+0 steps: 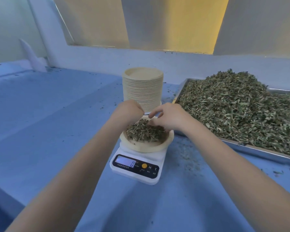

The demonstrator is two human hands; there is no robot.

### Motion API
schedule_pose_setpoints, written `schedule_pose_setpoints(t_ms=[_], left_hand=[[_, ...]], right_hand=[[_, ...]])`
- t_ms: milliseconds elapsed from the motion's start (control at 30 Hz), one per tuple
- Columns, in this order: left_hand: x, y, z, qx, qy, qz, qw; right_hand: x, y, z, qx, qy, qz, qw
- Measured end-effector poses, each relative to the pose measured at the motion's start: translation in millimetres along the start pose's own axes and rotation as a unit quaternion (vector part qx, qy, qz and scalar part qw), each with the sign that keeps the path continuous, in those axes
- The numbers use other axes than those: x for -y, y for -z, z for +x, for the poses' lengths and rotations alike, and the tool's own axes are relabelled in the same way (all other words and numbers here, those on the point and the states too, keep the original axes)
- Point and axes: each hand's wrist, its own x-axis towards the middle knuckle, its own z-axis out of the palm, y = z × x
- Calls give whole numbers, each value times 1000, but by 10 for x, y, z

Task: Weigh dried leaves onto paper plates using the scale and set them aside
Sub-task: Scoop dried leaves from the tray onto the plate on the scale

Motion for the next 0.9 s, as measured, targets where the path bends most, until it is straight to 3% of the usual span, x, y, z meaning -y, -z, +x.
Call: schedule_pose_setpoints(t_ms=[133, 367, 733, 900], left_hand=[[-164, 9, -2, 18, -38, -114, 993], [-527, 59, 139, 16, -87, -169, 982], [-1238, -541, 368, 127, -129, -122, 976], [-1195, -656, 415, 163, -136, -150, 966]], right_hand=[[18, 32, -3, -19, 22, 25, 999], [16, 405, -10, -71, 24, 33, 997], [-721, 680, -50, -66, -101, -84, 989], [-855, 584, -52, -82, -70, -41, 993]])
